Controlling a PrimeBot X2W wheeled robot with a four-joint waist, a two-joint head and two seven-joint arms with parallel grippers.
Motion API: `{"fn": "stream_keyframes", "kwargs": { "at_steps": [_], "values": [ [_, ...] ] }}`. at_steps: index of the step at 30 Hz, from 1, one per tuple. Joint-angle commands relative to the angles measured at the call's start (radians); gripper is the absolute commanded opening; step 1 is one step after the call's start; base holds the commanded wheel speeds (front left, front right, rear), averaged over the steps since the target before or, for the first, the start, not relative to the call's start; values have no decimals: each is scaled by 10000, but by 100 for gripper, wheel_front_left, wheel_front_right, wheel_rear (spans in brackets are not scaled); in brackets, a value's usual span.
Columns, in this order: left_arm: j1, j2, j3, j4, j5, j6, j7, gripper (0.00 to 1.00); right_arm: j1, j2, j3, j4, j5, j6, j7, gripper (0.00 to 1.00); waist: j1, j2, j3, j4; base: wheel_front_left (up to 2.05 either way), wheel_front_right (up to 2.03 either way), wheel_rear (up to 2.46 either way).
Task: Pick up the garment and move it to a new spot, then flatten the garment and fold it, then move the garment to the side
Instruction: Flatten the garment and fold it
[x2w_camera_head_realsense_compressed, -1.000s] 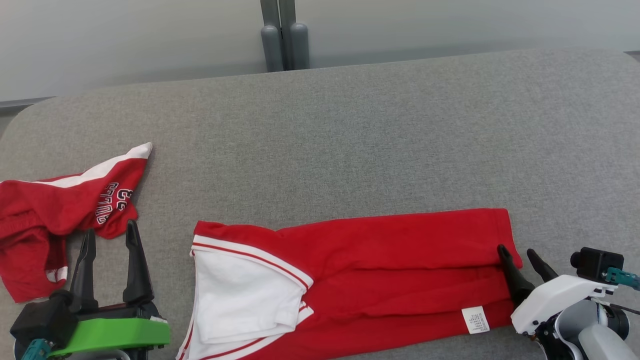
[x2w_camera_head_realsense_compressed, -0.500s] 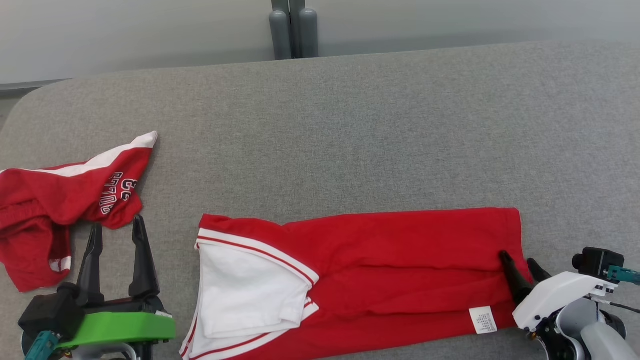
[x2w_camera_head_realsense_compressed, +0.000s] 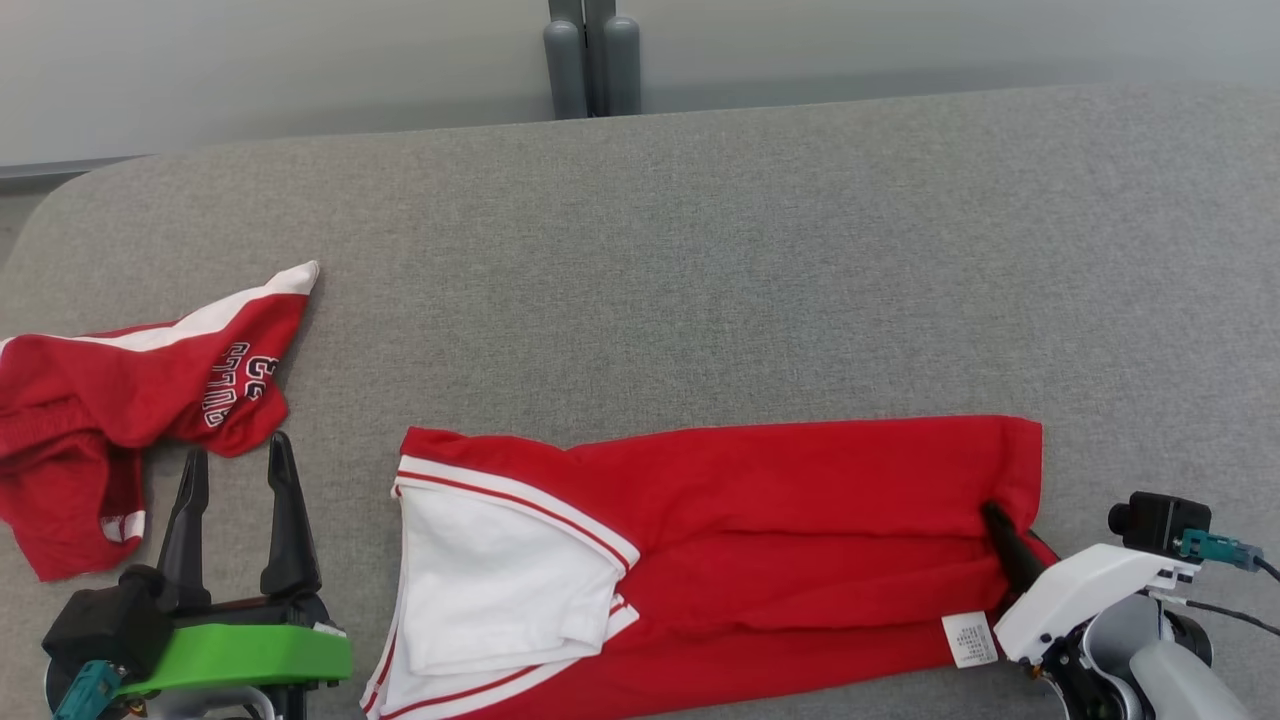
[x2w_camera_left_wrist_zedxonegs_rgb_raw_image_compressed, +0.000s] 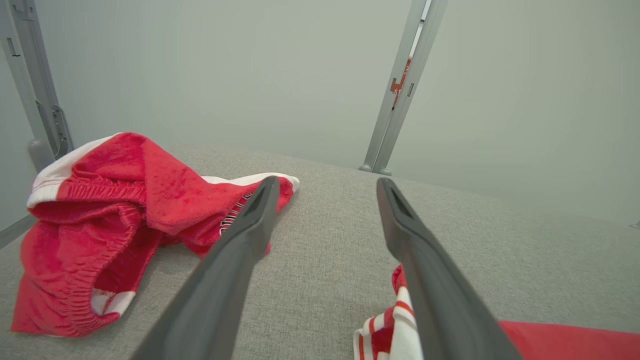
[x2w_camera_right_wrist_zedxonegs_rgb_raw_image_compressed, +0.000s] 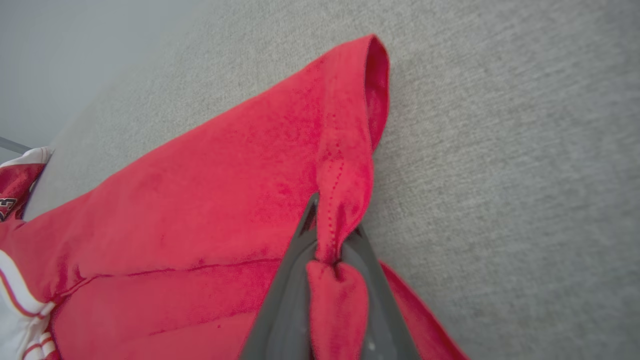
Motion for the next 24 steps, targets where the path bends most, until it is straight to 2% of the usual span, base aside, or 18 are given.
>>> {"fn": "stream_keyframes", "kwargs": {
  "at_steps": [1, 8, 18, 24],
  "values": [
    [-138, -10, 63, 26, 33, -41, -24, 100, -270, -96, 43, 44, 62, 5, -133, 0, 0, -1, 5, -66, 0, 0, 0],
    [-238, -33, 119, 16, 96, -79, -24, 100, -1032, -522, 29, 355, 275, 4, -434, 0, 0, -1, 72, -277, 0, 0, 0],
    [-216, -49, 320, -73, 201, -110, -24, 100, -1992, -1608, -516, 1457, 162, 4, -1143, 0, 0, -1, -50, -251, 0, 0, 0],
    [27, -65, 349, 26, 109, -119, -24, 100, -2047, -1844, -308, 894, -138, 5, -1278, 0, 0, -1, -407, -137, 0, 0, 0]
  ]
}}
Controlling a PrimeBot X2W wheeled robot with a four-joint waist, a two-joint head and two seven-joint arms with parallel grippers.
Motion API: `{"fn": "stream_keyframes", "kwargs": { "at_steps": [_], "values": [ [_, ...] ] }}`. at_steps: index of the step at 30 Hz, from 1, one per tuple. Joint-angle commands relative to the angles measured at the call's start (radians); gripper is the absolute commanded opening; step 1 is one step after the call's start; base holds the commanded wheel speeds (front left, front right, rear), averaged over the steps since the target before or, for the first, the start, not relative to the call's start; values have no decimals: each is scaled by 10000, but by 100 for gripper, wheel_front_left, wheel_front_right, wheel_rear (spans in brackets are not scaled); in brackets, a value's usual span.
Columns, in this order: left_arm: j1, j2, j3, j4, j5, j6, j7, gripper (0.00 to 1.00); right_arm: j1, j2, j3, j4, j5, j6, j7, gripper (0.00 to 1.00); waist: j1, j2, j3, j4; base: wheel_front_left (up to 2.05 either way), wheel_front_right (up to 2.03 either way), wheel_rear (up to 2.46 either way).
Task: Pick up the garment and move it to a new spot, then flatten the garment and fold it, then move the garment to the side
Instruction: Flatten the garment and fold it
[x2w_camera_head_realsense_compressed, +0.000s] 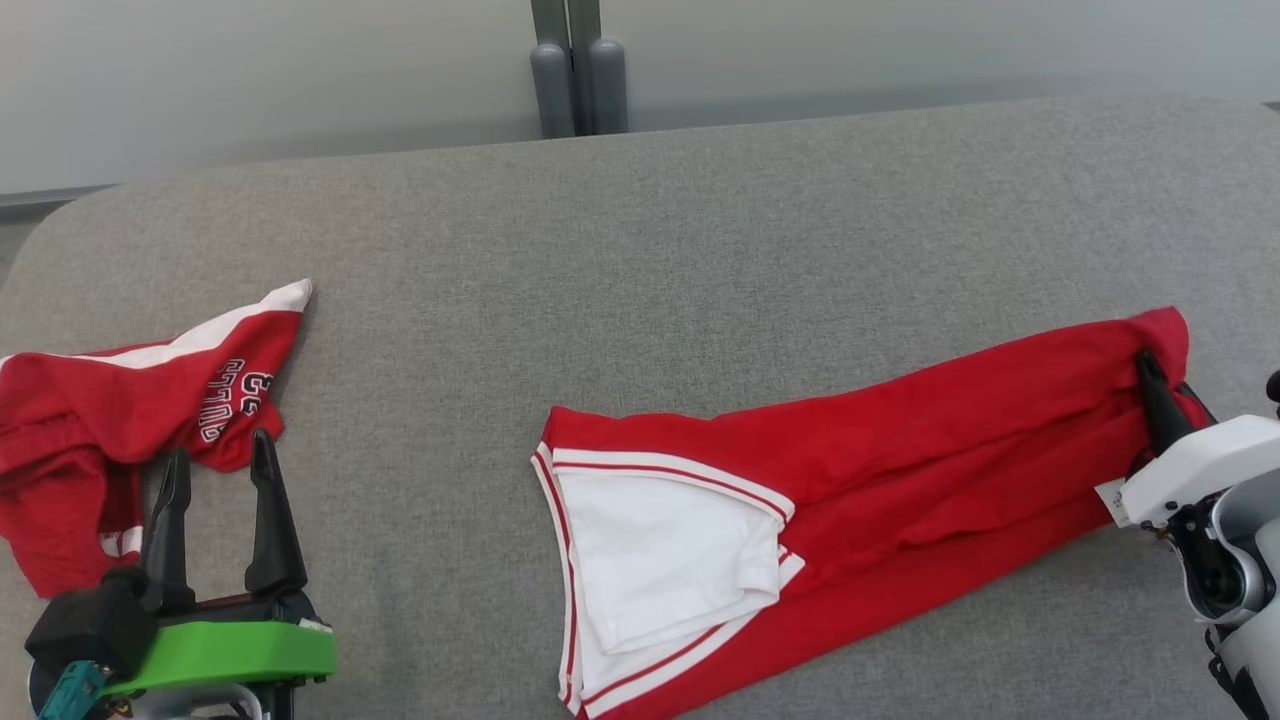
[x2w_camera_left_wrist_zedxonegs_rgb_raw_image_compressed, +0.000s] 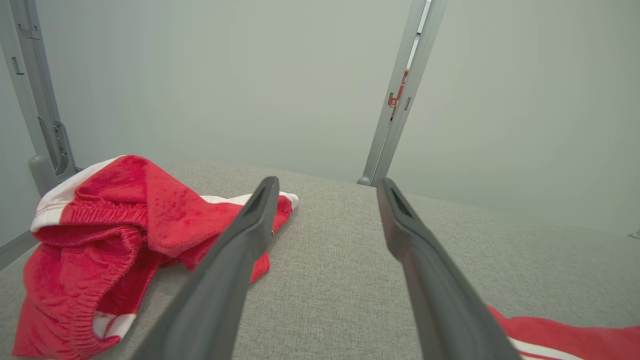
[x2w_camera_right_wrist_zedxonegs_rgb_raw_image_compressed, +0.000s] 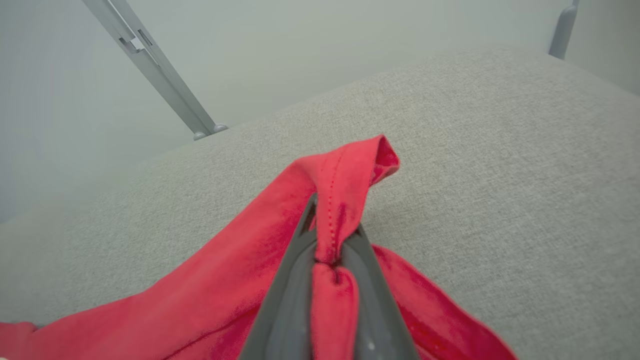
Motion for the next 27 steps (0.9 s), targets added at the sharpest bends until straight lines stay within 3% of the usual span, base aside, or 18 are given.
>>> {"fn": "stream_keyframes", "kwargs": {
  "at_steps": [1, 9, 16, 21, 27],
  "values": [
    [157, -7, 60, 25, -63, -37, -24, 100, 23, -46, 62, -241, -169, 4, 15, 0, 0, 0, -173, 59, 0, 0, 0],
    [448, -15, 95, 102, -117, -28, -24, 100, 687, 496, 715, -2898, -884, 5, 952, 0, 0, 0, -587, 117, 0, 0, 0],
    [520, -17, -3, 169, -71, -23, -24, 100, 1295, 1602, 1486, -4920, -1204, 5, 2091, 0, 0, 0, -648, 459, 0, 0, 0],
    [386, -14, -157, 286, -97, -6, -24, 100, 1342, 2266, 2162, -4826, -1257, 7, 2474, 0, 0, 0, -580, 981, 0, 0, 0],
    [275, -16, -230, 413, -138, 17, -24, 100, 1190, 2746, 2730, -3886, -1066, 5, 2497, 0, 0, 0, -550, 1599, 0, 0, 0]
  ]
}}
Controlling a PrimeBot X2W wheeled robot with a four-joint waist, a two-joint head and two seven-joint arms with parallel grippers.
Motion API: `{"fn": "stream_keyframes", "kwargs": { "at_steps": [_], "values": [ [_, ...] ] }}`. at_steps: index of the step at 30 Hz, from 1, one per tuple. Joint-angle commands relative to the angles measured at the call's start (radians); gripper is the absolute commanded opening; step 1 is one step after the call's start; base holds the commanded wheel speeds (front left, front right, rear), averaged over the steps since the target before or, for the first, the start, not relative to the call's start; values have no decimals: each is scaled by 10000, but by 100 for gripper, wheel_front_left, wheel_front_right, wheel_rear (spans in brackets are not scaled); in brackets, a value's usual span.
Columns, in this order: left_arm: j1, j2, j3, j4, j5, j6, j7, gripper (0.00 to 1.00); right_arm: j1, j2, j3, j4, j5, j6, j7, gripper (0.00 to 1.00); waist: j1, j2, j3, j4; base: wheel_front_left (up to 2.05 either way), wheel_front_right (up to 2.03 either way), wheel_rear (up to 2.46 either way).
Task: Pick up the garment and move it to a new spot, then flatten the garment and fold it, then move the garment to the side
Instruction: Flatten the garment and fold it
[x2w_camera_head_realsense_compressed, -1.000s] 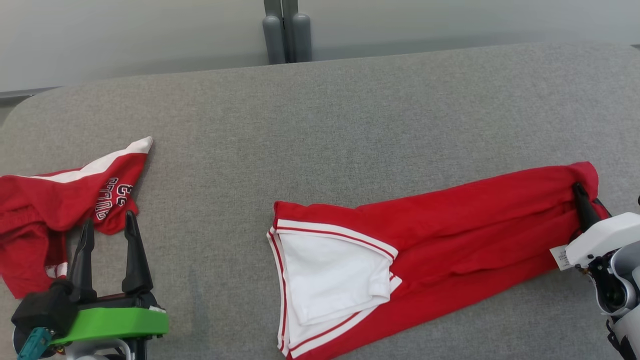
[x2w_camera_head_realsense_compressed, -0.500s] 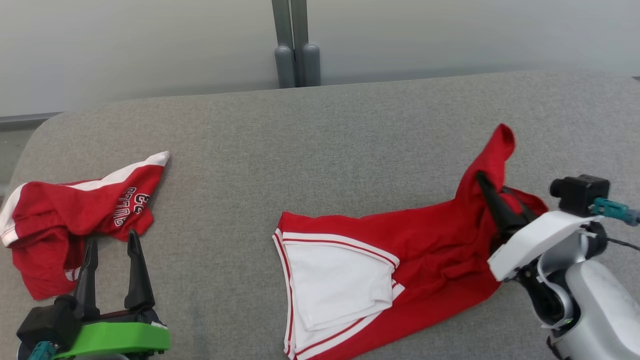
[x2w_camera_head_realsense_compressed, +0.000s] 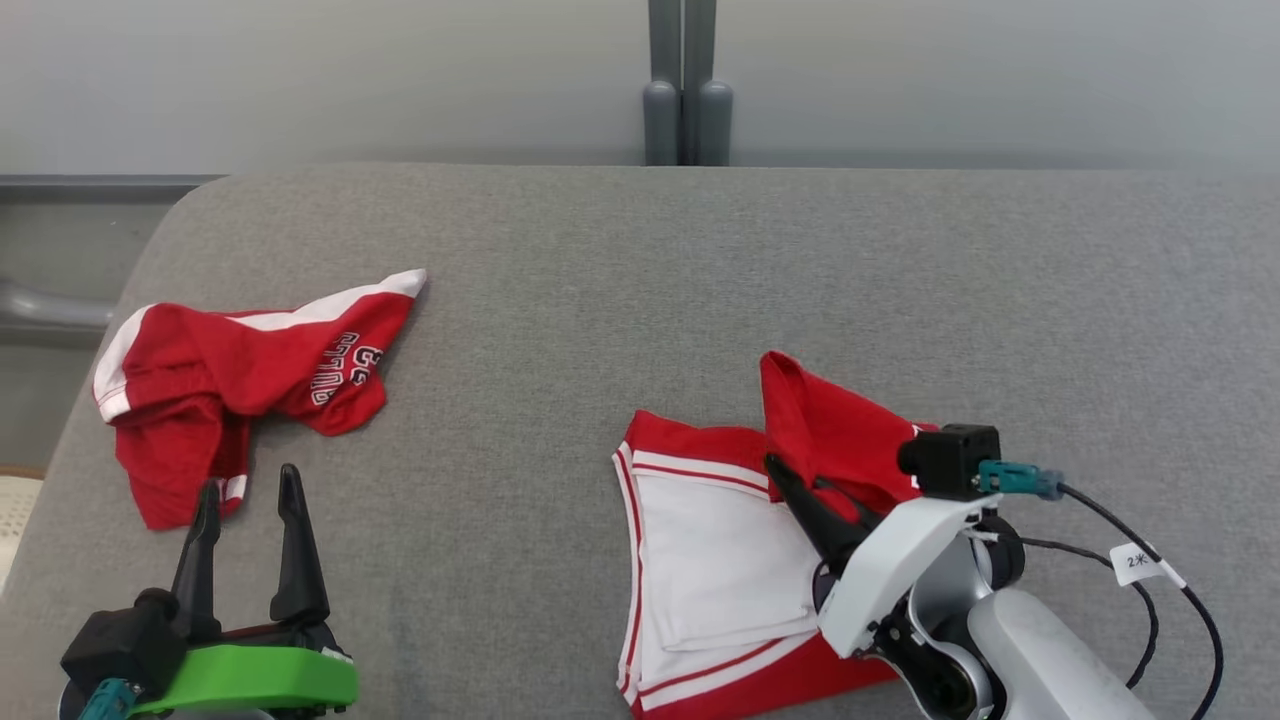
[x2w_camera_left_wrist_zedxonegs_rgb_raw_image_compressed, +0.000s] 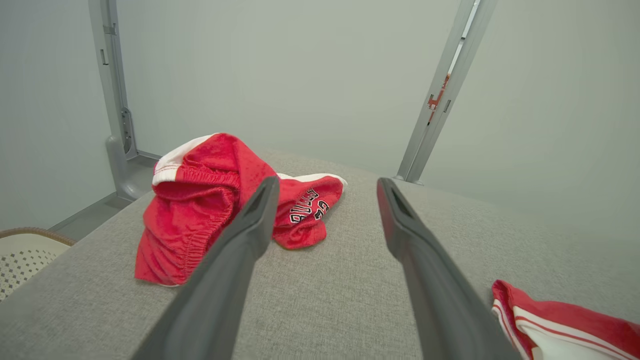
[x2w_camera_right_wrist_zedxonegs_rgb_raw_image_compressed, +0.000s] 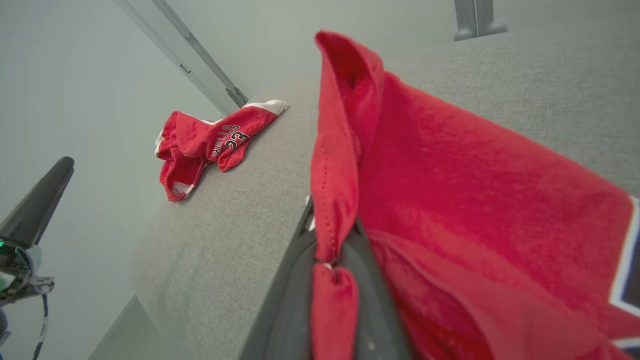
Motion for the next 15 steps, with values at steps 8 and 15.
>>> {"fn": "stream_keyframes", "kwargs": {
  "at_steps": [8, 15],
  "values": [
    [-184, 5, -104, 68, -123, -3, -24, 100, -472, 495, 505, 1411, 453, 7, -431, 0, 0, 0, 96, 714, 0, 0, 0],
    [-227, 5, -75, 74, -148, 8, -24, 100, -895, 714, 1080, 2350, 725, 7, -775, 8, 0, 0, 160, 796, 0, 0, 0]
  ]
}}
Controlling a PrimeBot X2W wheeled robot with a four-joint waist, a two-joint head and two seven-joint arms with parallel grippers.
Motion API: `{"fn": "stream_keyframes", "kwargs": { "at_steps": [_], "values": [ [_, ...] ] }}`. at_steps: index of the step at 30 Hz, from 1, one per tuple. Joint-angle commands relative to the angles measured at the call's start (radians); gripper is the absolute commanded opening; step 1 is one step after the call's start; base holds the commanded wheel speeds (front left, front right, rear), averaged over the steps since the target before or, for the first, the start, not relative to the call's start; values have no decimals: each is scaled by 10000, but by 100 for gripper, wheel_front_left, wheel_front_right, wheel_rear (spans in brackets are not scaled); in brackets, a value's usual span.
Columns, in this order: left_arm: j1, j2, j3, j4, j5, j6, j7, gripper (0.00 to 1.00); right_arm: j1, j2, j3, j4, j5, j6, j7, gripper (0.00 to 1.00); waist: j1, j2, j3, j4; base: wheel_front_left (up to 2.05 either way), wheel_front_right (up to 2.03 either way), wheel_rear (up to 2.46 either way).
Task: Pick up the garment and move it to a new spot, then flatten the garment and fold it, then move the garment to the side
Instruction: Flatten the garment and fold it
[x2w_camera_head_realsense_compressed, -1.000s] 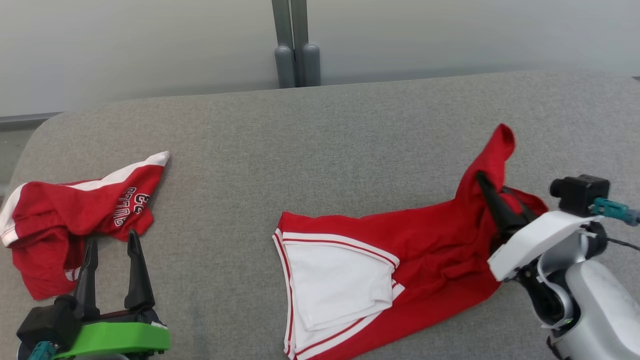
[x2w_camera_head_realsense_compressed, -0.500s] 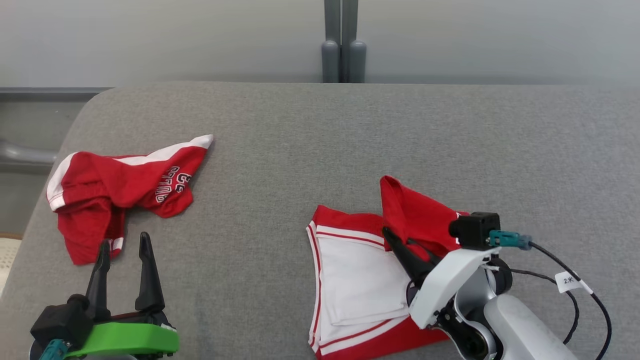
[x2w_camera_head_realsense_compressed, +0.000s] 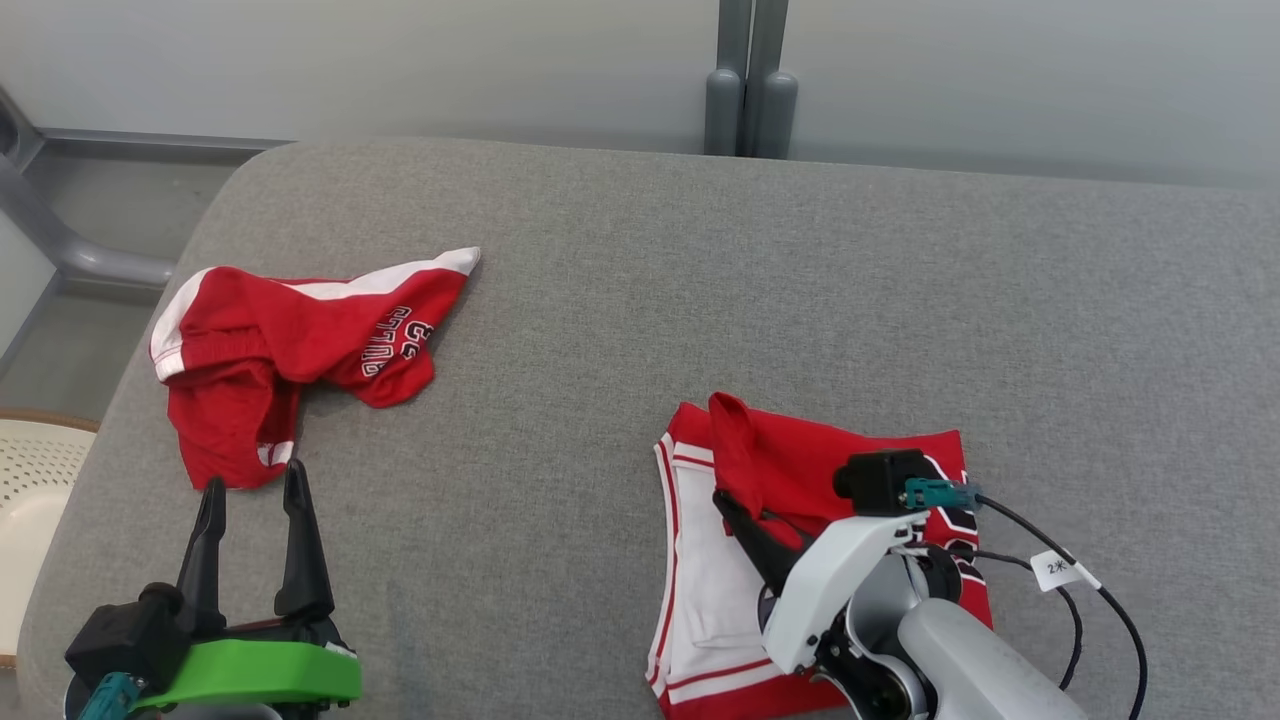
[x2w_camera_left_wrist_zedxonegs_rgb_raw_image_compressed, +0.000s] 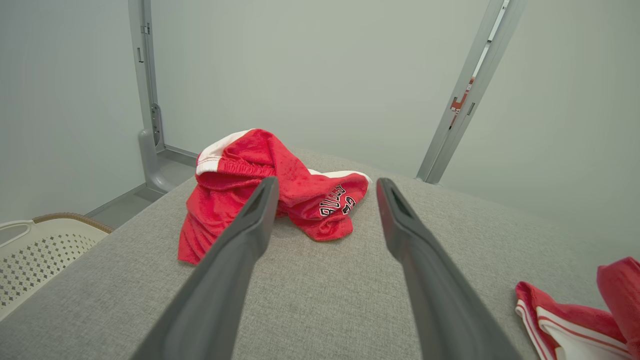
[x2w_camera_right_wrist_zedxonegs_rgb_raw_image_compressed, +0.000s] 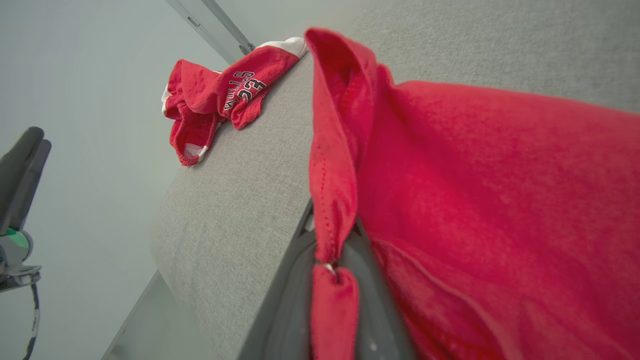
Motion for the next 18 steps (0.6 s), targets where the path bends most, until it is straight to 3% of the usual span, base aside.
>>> {"fn": "stream_keyframes", "kwargs": {
  "at_steps": [1, 4, 5, 6, 7, 8, 18],
  "values": [
    [-145, 7, 37, 11, -89, 14, -24, 100, -161, 23, 144, 145, 92, 7, -116, 9, 0, 0, 21, -3, 0, 0, 0],
    [-173, 7, 76, 17, -103, 15, -24, 100, -303, 67, 434, 355, 256, 7, -256, 11, 0, 0, 36, -37, 0, 0, 0],
    [-180, 7, 90, 23, -102, 23, -24, 100, -339, 77, 538, 430, 309, 7, -290, 20, 0, 0, 37, -59, 0, 0, 0],
    [-185, 7, 101, 30, -102, 26, -24, 100, -378, 84, 618, 487, 362, 7, -334, 35, 0, 0, 35, -78, 0, 0, 0],
    [-190, 7, 99, 36, -105, 43, -24, 100, -432, 91, 708, 546, 416, 7, -380, 85, 0, 0, 29, -104, 0, 0, 0],
    [-187, 7, 96, 39, -109, 57, -24, 100, -477, 93, 776, 587, 459, 7, -413, 100, 0, 0, 21, -127, 0, 0, 0],
    [-16, 7, 260, -1, -51, 106, -24, 100, -818, -483, 1153, -215, 1215, 7, -1179, 100, 0, 0, -200, -586, 0, 0, 0]
  ]
}}
